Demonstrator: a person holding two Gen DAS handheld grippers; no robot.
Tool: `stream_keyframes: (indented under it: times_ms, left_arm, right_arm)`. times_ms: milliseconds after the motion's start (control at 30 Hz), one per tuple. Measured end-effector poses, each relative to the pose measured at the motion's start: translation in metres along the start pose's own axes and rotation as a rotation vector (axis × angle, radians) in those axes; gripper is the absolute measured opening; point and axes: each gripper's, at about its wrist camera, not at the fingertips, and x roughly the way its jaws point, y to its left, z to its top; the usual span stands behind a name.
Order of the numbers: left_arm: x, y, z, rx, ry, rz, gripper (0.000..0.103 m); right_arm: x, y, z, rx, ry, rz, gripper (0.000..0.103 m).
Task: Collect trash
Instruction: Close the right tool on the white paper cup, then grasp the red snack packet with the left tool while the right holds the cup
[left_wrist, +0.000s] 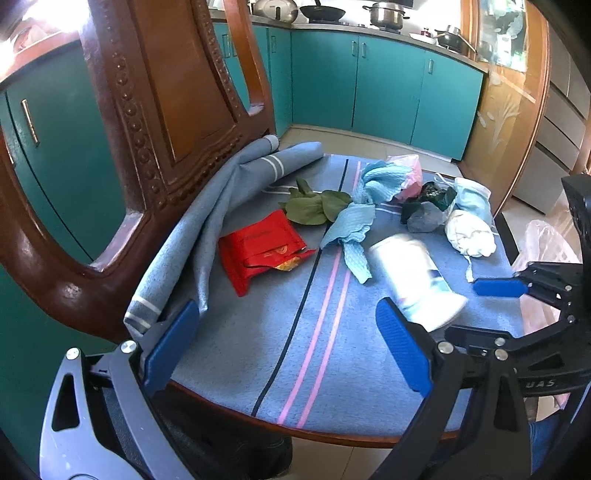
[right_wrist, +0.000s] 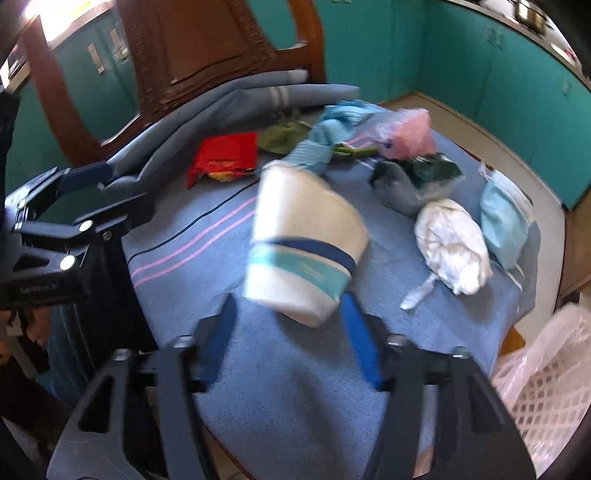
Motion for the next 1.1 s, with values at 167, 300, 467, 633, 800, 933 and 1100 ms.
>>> stream_keyframes:
  times_ms: [167, 300, 467, 633, 800, 933, 1100]
  left_arm:
    - [0.002, 0.001, -0.001, -0.010, 0.004, 0.008, 0.096]
    - [0.000, 0.003, -0.001, -0.021, -0.004, 0.015, 0.096]
    - [-0.006, 0.009, 0.001, -0.031, -0.019, 0.025, 0.097]
    - [-0.007, 0.016, 0.000, -0.056, -0.018, 0.037, 0.098]
    - [-0.004, 0.017, -0.001, -0.050, -0.010, 0.033, 0.098]
    - [0.001, 0.017, -0.001, -0.049, 0.003, 0.019, 0.098]
    - [0.009, 0.018, 0.000, -0.050, 0.001, -0.025, 0.096]
  right_arm:
    - [0.014, -0.002, 0.004, 0.086, 0.001, 0.001, 0.089]
    - [0.025, 0.003, 0.006, 0.107, 0.010, 0.012, 0.089]
    - [0.035, 0.008, 0.012, 0.098, -0.004, -0.053, 0.089]
    - [0.041, 0.016, 0.017, 0.097, -0.038, -0.088, 0.089]
    - [0.046, 0.024, 0.017, 0.076, -0.081, -0.143, 0.089]
    - [0.043, 0.021, 0.019, 0.103, -0.083, -0.100, 0.073]
    - [0.023, 0.014, 0.017, 0.110, -0.104, -0.101, 0.073]
